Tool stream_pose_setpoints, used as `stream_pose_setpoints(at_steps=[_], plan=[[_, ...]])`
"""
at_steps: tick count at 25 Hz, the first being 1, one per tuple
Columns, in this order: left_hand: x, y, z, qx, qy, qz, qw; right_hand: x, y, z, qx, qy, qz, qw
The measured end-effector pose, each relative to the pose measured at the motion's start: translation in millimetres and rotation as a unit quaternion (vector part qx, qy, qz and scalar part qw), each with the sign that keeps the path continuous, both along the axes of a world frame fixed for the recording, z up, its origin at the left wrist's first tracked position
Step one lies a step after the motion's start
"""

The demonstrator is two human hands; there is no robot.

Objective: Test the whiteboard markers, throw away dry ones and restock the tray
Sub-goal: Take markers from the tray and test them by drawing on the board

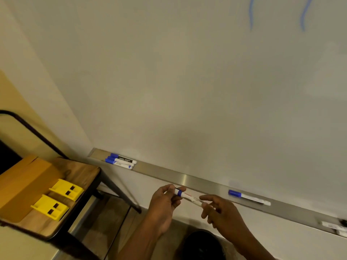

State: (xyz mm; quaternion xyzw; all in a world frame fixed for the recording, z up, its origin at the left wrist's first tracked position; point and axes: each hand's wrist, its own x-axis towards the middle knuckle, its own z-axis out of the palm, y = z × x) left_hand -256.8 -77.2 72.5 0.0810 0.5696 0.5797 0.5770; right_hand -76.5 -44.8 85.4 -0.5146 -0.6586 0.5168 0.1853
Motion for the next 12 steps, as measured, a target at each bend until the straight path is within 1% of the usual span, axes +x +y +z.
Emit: stream_pose_setpoints(at_steps=[1,2,3,5,7,9,11,12], plan=[[-11.0,-2.7,-11.0,-0.017,0.010,-0.001,1.000,-9.0,3.5,-13.0,0.028,-0.081,0.038,0.996],[-22.2,-3.1,-20.4,-0.032,0.028,-0.003,0.999,-19.8,8.1,-22.3,0.053,-0.131,0.062,0.988],[-34.9,-2.4,-28.9,-0.044,0.058,-0.008,0.997,-32.0,13.8,-31.6,0.074,-0.152,0.073,0.983],[-61.7,6.2,-43.9,-0.072,0.169,-0.046,0.982,-56.0,27.7,-47.3,0.126,-0.166,0.078,0.975],[-89.3,21.5,-54.8,-0.105,0.307,-0.094,0.941,-81.9,44.6,-59.9,0.173,-0.166,0.073,0.968],[-112.8,38.4,-62.0,-0.124,0.425,-0.124,0.888,-108.9,59.1,-69.1,0.199,-0.172,0.074,0.962],[-131.2,55.1,-66.3,-0.108,0.534,-0.147,0.826,-133.0,71.4,-76.0,0.210,-0.187,0.070,0.957],[-139.2,63.2,-68.6,-0.094,0.574,-0.155,0.798,-142.9,76.4,-80.0,0.218,-0.200,0.071,0.953]])
